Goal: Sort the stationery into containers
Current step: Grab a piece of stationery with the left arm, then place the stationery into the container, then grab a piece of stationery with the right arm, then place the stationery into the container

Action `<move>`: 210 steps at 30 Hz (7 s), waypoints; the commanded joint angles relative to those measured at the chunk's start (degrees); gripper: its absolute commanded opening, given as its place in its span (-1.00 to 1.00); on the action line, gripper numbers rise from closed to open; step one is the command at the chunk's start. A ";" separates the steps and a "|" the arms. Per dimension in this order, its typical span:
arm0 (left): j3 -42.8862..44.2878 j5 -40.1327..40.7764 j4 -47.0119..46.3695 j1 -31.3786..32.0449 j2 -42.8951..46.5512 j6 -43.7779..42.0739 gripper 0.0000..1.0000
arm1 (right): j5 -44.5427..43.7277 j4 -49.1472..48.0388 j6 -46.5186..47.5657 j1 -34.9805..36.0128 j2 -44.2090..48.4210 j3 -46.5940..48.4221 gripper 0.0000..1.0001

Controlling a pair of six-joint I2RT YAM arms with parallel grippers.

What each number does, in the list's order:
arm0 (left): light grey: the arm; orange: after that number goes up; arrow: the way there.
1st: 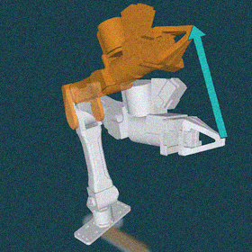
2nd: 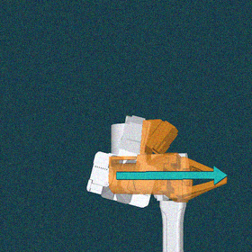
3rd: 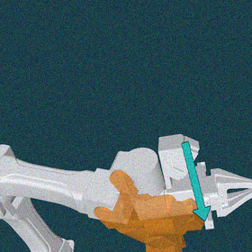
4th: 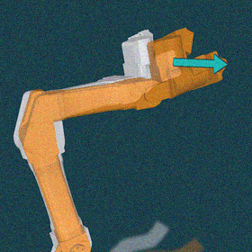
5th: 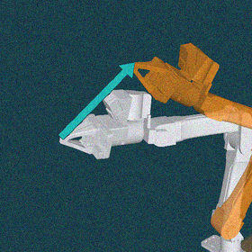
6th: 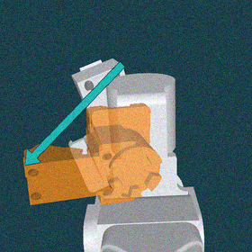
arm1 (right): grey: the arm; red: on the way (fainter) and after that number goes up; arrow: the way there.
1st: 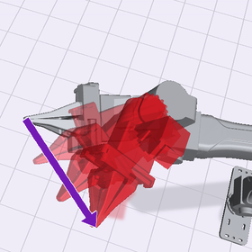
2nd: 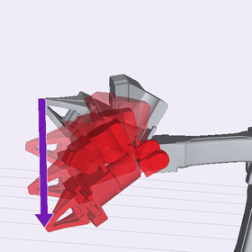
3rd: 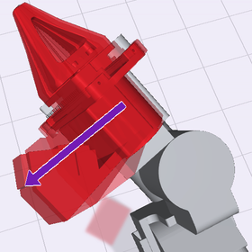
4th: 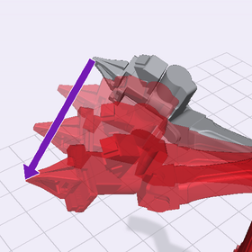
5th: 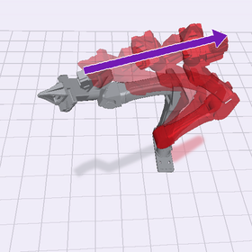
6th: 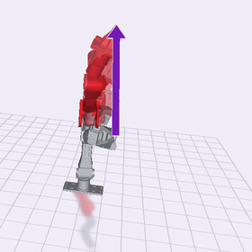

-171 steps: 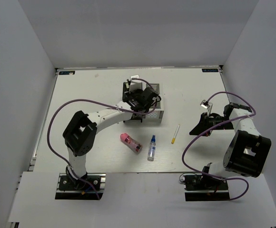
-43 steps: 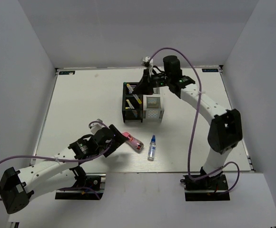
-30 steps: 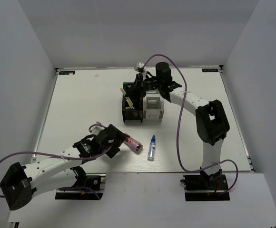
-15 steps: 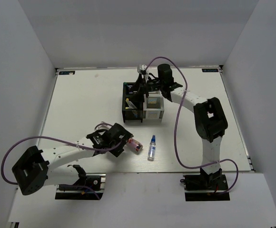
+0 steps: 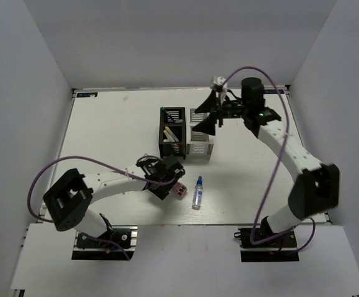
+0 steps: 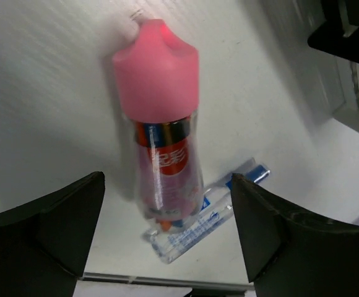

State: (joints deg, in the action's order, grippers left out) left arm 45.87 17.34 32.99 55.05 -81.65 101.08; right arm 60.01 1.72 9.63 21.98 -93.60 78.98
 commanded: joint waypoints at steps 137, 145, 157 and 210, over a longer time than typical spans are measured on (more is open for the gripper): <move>5.47 27.14 15.79 -0.91 26.27 -39.83 0.99 | -33.64 27.55 -23.07 15.01 2.82 -23.79 0.44; 3.18 26.60 15.79 -0.38 26.80 -38.76 0.99 | -47.60 25.97 -26.15 22.40 -2.72 -21.94 0.48; -0.33 25.46 12.09 -0.38 26.80 -37.01 0.99 | -52.80 24.91 -21.67 30.14 -3.96 -23.43 -0.56; -2.54 22.73 7.96 0.68 26.28 -37.01 0.99 | -16.85 -6.90 18.14 1.67 -0.35 -7.44 -0.87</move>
State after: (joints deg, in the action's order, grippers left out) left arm 43.72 39.79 41.76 55.37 -55.68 63.90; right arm 39.57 -1.37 26.70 24.32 -93.86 69.43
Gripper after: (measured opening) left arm 0.996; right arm 0.427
